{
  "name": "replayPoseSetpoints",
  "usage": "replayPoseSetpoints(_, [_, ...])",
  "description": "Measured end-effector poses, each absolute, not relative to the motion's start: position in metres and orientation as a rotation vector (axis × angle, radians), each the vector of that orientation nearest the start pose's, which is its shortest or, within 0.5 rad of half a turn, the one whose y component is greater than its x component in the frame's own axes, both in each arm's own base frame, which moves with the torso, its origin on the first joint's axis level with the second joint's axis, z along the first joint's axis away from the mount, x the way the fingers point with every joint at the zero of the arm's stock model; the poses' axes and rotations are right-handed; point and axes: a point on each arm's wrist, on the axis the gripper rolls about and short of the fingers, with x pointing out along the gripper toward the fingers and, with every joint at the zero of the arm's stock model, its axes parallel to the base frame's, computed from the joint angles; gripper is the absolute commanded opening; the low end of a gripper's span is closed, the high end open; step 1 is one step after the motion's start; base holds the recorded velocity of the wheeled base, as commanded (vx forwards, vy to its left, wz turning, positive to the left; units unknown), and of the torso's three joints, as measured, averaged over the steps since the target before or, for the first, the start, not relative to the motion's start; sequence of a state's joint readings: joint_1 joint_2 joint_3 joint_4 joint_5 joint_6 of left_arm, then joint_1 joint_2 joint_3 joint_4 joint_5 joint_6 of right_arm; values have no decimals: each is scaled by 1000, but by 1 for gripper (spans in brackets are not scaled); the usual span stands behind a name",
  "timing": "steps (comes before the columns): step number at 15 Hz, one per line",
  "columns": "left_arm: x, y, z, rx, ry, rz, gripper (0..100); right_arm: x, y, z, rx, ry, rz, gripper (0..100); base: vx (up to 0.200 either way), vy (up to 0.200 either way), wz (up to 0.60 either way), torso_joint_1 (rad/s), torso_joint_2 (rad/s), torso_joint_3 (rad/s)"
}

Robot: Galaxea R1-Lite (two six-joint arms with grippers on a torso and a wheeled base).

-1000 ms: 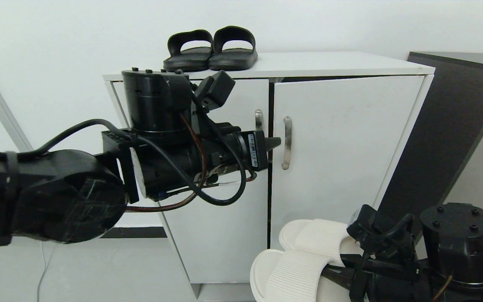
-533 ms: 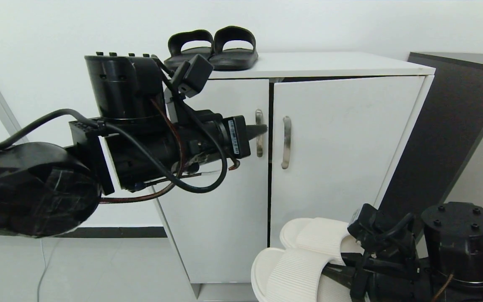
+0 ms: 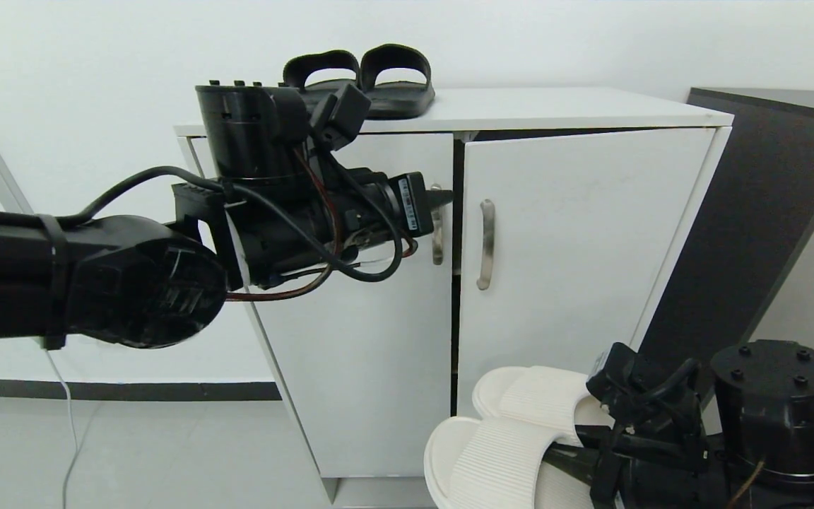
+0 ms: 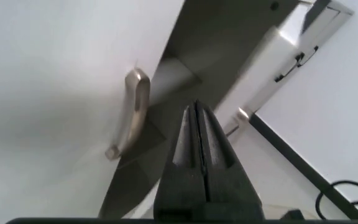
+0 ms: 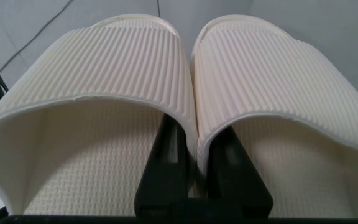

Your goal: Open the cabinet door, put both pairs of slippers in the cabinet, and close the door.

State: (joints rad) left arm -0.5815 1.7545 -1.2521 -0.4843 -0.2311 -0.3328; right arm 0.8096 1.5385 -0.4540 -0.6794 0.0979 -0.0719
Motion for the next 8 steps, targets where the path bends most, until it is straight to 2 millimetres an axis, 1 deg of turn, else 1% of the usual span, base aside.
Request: replayPoseSetpoints(8, [314, -213, 271, -320, 146, -800, 0, 158, 171, 140, -214, 362, 912, 0, 0, 0, 0, 0, 0, 0])
